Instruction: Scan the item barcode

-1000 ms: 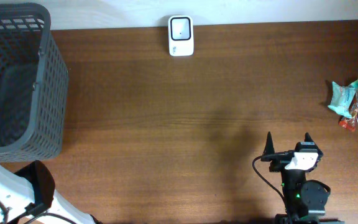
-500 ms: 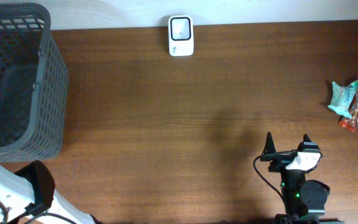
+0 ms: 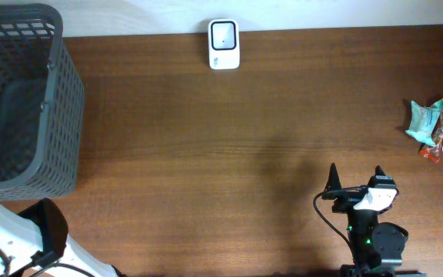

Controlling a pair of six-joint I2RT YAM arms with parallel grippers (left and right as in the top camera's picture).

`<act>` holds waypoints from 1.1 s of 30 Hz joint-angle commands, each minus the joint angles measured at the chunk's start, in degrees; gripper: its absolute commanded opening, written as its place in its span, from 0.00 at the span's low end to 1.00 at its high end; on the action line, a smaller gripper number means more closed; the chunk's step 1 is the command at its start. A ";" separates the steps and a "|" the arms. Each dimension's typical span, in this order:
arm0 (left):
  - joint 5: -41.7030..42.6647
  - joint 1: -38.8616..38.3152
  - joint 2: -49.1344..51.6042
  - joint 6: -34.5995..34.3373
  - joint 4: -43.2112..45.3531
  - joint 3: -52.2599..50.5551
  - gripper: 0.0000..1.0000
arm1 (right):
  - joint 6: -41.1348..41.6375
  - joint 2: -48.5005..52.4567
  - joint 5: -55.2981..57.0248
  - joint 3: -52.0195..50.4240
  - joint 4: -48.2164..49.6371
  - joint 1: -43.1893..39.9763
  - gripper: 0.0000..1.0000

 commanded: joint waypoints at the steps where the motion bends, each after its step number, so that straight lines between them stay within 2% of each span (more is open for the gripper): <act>1: 0.87 -1.11 -2.16 -1.01 1.55 -0.35 0.99 | 0.81 -0.50 0.52 -0.44 -0.26 0.11 0.99; 4: 1.18 -13.29 -11.13 11.04 13.66 -12.57 0.99 | 0.81 -0.50 0.52 -0.44 -0.26 0.11 0.99; 5: 0.59 -17.79 -14.38 14.23 18.40 -18.84 0.99 | 0.81 -0.50 0.52 -0.44 -0.26 0.11 0.99; 6: -1.79 -24.04 -19.58 17.42 25.44 -29.83 0.99 | 0.81 -0.50 0.52 -0.44 -0.26 0.11 0.99; 9: -5.25 -30.93 -29.88 18.73 36.98 -51.95 0.99 | 0.81 -0.50 0.52 -0.44 -0.26 0.11 0.99; 13: -5.22 -33.64 -45.29 19.74 49.88 -81.61 0.99 | 0.81 -0.50 0.52 -0.44 -0.26 0.11 0.99; 18: -3.04 -33.62 -66.05 33.14 56.83 -109.94 0.99 | 0.81 -0.50 0.52 -0.44 -0.26 0.11 0.99; 21: -3.06 -33.62 -79.89 34.91 60.87 -124.30 0.99 | 0.81 -0.50 0.52 -0.44 -0.26 0.11 0.99; 24: -2.51 -33.62 -86.79 34.88 64.26 -133.02 0.99 | 0.81 -0.50 0.52 -0.44 -0.26 0.11 0.99; 27: -1.99 -33.62 -91.41 34.88 71.91 -142.57 0.99 | 0.81 -0.50 0.52 -0.44 -0.26 0.11 0.99; 31: -1.99 -33.62 -98.14 34.36 84.21 -154.35 0.99 | 0.81 -0.50 0.52 -0.44 -0.26 0.11 0.99; 33: -2.21 -33.48 -102.51 29.90 92.56 -162.53 0.99 | 0.81 -0.50 0.52 -0.44 -0.26 0.11 0.99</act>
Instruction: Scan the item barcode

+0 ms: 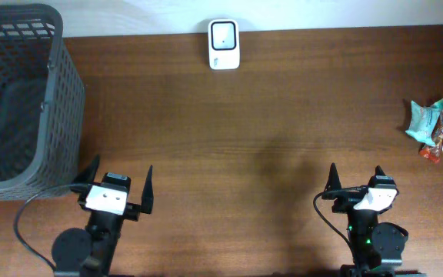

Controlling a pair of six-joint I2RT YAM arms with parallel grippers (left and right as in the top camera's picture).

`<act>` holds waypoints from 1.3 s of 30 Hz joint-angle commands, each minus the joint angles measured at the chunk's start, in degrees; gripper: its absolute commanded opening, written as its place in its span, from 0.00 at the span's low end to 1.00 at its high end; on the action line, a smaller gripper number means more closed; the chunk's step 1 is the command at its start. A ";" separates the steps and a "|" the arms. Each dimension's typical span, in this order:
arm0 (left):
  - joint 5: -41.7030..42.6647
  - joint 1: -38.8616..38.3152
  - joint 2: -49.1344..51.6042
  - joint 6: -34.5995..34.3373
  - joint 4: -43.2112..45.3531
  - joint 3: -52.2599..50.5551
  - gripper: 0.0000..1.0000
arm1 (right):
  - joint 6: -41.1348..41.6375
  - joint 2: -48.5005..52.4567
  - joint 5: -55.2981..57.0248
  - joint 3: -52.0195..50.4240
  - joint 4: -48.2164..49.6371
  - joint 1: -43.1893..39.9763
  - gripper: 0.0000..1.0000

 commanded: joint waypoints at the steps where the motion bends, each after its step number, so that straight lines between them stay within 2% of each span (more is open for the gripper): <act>1: 0.57 0.37 -6.14 -5.86 10.88 -11.58 0.99 | 0.61 -0.39 0.50 -0.42 -0.28 0.11 0.99; 4: -0.07 2.97 -8.72 -11.08 17.44 -18.73 0.99 | 0.61 -0.39 0.50 -0.42 -0.28 0.11 0.99; 9: -4.98 3.67 -12.44 -16.74 16.76 -22.95 0.99 | 0.61 -0.39 0.50 -0.42 -0.28 0.11 0.99; 16: -6.93 3.63 -15.06 -16.57 6.64 -22.95 0.99 | 0.61 -0.39 0.50 -0.42 -0.28 0.11 0.99; 23: -7.13 3.63 -15.04 -10.62 6.75 -22.95 0.99 | 0.61 -0.39 0.50 -0.42 -0.28 0.11 0.98; 39: -6.88 3.63 -15.02 -10.58 6.84 -22.93 0.99 | 0.61 -0.39 0.50 -0.42 -0.28 0.11 0.99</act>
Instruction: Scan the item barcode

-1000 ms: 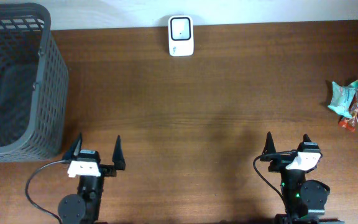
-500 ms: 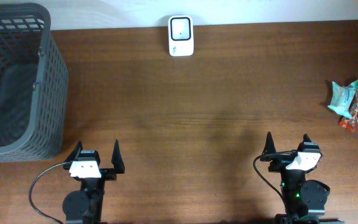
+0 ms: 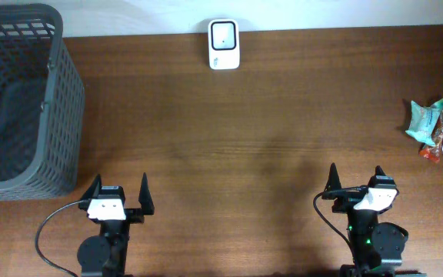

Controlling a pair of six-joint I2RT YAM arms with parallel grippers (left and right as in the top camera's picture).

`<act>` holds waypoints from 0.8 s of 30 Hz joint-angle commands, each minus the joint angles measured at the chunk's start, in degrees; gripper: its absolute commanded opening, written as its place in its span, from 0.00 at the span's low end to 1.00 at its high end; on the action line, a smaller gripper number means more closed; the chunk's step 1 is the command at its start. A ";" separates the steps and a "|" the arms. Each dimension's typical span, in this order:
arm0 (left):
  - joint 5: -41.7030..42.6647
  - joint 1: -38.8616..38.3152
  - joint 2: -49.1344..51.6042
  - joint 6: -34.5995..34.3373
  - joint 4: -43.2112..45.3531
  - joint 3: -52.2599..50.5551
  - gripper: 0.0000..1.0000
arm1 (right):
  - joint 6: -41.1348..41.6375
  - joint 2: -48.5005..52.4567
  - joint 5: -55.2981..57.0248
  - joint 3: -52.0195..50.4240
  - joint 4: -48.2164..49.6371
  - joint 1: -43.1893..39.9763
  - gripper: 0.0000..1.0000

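A white barcode scanner (image 3: 224, 44) with a dark window lies at the table's far edge, centre. Several snack packets (image 3: 436, 126), teal, red and white, sit in a small pile at the right edge. My left gripper (image 3: 119, 185) stands open near the front left, fingers pointing away from me with nothing between them. My right gripper (image 3: 355, 175) is open too, at the front right, well short of the packets and empty.
A tall grey mesh basket (image 3: 60, 100) fills the far left corner, just beyond the left gripper. The brown wooden table (image 3: 229, 146) stretches between the grippers and the scanner.
The left arm has straightened: its gripper was angled slightly to the right, and now points straight ahead, with its base a bit further right. The right arm has not moved.
At first the left arm lay folded at the bottom left corner, its gripper out of view, while the right gripper stood open at the front right. Then the left gripper appeared open near the basket. Now it is squared up, and both are empty.
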 commanded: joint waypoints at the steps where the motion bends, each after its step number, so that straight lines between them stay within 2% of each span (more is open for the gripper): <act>1: -0.37 0.31 -0.48 0.90 -0.02 -0.46 0.99 | 0.59 -0.39 0.52 -0.42 -0.26 0.11 0.99; 17: -0.37 0.31 -0.48 0.90 -0.02 -0.46 0.99 | -0.04 -0.39 0.52 -0.42 -0.26 0.07 0.99; 24: -0.37 0.31 -0.48 0.90 -0.02 -0.44 0.99 | -0.31 -0.39 -3.87 -0.42 0.07 1.73 0.99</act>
